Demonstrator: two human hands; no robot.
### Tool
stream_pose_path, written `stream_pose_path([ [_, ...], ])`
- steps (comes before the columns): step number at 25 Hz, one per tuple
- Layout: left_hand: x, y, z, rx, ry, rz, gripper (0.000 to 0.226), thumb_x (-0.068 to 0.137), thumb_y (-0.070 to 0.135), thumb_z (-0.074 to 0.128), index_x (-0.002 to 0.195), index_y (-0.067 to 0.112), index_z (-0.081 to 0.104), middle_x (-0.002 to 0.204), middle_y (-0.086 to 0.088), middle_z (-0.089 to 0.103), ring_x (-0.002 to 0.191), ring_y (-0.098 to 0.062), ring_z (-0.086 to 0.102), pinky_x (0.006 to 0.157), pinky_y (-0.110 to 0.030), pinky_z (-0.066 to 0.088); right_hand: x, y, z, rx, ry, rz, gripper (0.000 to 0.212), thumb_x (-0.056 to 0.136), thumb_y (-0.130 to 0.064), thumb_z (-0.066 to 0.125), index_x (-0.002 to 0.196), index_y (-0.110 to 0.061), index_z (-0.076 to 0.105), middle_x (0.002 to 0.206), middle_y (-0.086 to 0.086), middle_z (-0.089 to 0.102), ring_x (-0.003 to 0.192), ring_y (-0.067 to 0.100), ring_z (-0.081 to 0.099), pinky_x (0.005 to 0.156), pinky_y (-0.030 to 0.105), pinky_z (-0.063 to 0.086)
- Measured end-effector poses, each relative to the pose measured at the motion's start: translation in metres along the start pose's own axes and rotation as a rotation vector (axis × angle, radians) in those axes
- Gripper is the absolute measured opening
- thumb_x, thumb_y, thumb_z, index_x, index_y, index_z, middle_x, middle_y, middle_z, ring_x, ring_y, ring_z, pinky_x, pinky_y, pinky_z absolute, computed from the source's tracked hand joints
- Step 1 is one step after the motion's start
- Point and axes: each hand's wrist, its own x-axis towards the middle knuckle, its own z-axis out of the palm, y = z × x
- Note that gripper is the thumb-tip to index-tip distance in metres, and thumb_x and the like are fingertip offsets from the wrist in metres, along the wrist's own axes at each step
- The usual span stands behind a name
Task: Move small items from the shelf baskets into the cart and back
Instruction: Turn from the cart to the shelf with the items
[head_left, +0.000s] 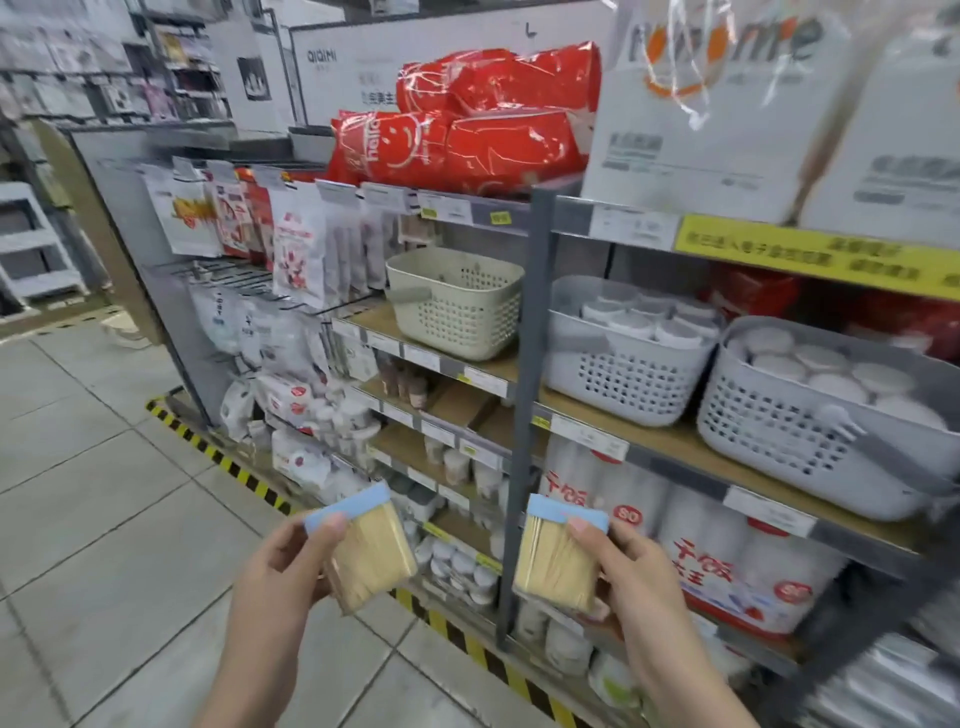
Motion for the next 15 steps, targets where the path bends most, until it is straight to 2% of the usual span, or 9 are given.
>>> stream_pose_path([
  [3, 0.041, 0.014, -0.001, 0.003, -0.032, 0.023, 0.020, 0.088, 0.027, 0.060, 0.099, 0.012, 0.069, 0.093, -0.007, 0.071, 0.079, -0.021, 0.063, 0.065, -0.032, 0.050, 0.034, -0.009, 0.032, -0.016, -0.006, 0.010, 0.012, 0.085, -0.026, 0.066, 0.093, -0.019, 0.072, 0.088, 0.002, 0.075, 0.088, 0.023, 0.070, 0.083, 0.049, 0.056],
  [6, 0.095, 0.029, -0.003, 0.007, -0.076, 0.056, 0.022, 0.083, 0.031, 0.061, 0.096, 0.015, 0.070, 0.084, 0.001, 0.071, 0.075, -0.015, 0.064, 0.065, -0.029, 0.050, 0.075, -0.015, 0.070, -0.002, -0.001, 0.000, 0.010, 0.085, -0.024, 0.065, 0.093, -0.020, 0.070, 0.085, -0.002, 0.075, 0.080, 0.014, 0.071, 0.070, 0.037, 0.057],
  [10, 0.186, 0.049, 0.001, 0.007, -0.091, 0.095, 0.019, 0.085, 0.030, 0.061, 0.095, 0.016, 0.070, 0.078, 0.008, 0.070, 0.073, -0.009, 0.063, 0.067, -0.028, 0.049, 0.140, -0.026, 0.122, 0.026, 0.003, -0.031, 0.010, 0.086, -0.024, 0.064, 0.094, -0.020, 0.069, 0.083, -0.005, 0.075, 0.075, 0.007, 0.071, 0.068, 0.029, 0.052],
  [12, 0.231, 0.059, 0.003, 0.012, -0.106, 0.109, 0.017, 0.088, 0.027, 0.060, 0.096, 0.015, 0.069, 0.076, 0.009, 0.070, 0.070, -0.005, 0.064, 0.065, -0.025, 0.048, 0.173, -0.035, 0.147, 0.054, 0.010, -0.044, 0.014, 0.085, -0.024, 0.065, 0.096, -0.018, 0.070, 0.086, -0.003, 0.075, 0.079, 0.010, 0.071, 0.070, 0.031, 0.054],
  [15, 0.289, 0.069, 0.001, 0.023, -0.108, 0.106, 0.016, 0.089, 0.026, 0.059, 0.095, 0.016, 0.069, 0.072, 0.010, 0.069, 0.064, -0.002, 0.063, 0.058, -0.020, 0.049, 0.216, -0.050, 0.179, 0.060, 0.030, -0.077, 0.018, 0.082, -0.026, 0.067, 0.097, -0.017, 0.071, 0.092, 0.002, 0.075, 0.088, 0.018, 0.071, 0.081, 0.040, 0.056],
])
